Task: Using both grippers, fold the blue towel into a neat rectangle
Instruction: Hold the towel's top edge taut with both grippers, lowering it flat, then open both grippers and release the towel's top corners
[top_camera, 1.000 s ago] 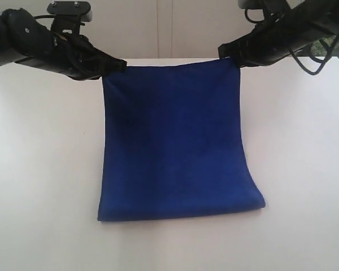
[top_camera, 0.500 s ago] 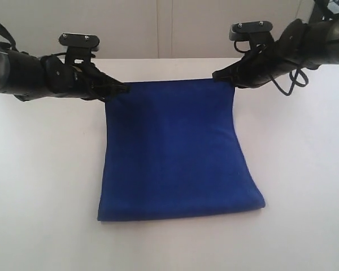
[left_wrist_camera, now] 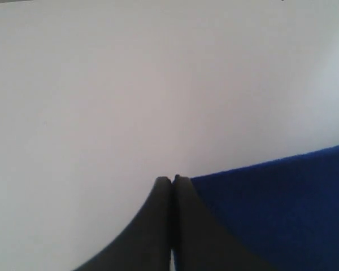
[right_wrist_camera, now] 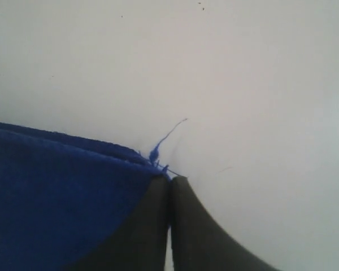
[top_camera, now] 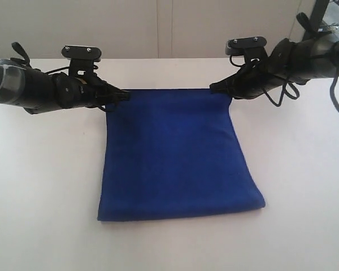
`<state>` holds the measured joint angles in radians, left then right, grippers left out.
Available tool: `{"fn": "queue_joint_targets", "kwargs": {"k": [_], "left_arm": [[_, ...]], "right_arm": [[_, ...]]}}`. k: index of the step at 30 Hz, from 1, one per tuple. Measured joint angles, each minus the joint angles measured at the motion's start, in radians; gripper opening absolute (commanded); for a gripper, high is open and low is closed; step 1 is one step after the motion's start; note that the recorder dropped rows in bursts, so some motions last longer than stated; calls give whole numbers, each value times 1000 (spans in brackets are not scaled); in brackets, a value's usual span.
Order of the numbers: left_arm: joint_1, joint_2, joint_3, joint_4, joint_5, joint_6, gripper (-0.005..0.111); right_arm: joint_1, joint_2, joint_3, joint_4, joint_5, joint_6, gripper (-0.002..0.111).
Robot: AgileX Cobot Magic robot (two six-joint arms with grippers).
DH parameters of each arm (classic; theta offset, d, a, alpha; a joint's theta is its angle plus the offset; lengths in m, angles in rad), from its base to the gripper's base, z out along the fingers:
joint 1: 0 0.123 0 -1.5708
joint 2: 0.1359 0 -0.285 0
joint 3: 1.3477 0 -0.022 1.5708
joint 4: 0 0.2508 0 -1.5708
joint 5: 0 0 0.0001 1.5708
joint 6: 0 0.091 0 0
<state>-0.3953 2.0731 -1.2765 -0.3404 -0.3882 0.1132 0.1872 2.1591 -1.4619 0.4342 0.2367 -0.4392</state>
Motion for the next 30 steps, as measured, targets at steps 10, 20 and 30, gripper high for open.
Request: {"fn": "queue_joint_targets", "kwargs": {"k": [10,20,30], "left_arm": [[-2,62,-16,48,-83,-74,0],[-2,137,-131,48,-14,-84,0],[0,151,-162,44,38,-87,48]], "right_arm": [[2,25,-1,6,-55,-2,0],[2,49,-1,6,-98,-2,4],[-4,49,-1,6,-135,-2,35]]}}
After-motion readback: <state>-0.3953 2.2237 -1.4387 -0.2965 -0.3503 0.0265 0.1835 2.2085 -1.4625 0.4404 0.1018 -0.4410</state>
